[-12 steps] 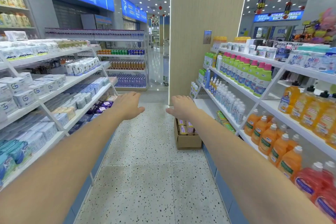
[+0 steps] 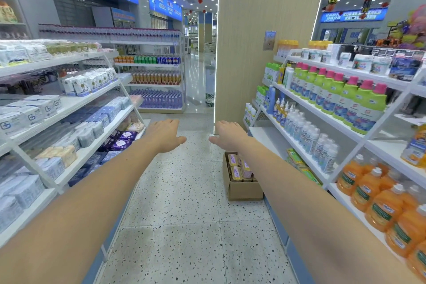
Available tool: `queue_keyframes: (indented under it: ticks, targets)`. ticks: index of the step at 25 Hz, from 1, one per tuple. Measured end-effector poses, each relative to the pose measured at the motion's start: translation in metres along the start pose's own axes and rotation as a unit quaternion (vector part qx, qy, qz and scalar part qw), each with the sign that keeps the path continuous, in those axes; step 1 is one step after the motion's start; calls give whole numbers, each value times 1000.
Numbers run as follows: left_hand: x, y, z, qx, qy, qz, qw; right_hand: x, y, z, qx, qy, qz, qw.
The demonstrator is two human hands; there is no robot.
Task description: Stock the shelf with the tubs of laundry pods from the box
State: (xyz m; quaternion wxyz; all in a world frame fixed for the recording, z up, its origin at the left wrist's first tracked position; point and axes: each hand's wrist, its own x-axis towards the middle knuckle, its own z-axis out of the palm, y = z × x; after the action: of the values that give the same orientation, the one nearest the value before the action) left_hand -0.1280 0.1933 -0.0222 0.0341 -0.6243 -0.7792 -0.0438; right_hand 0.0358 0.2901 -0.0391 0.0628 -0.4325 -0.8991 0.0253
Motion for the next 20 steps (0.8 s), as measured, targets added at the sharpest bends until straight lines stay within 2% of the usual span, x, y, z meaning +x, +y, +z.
queue_keyframes:
  ticks: [10, 20]
  targets:
    - [218, -85, 28, -8, -18, 3, 1000, 231, 29, 21, 6, 3, 22, 1000]
    - [491, -119, 56, -10, -3, 0, 1000, 494, 121, 33, -25, 14, -11, 1000]
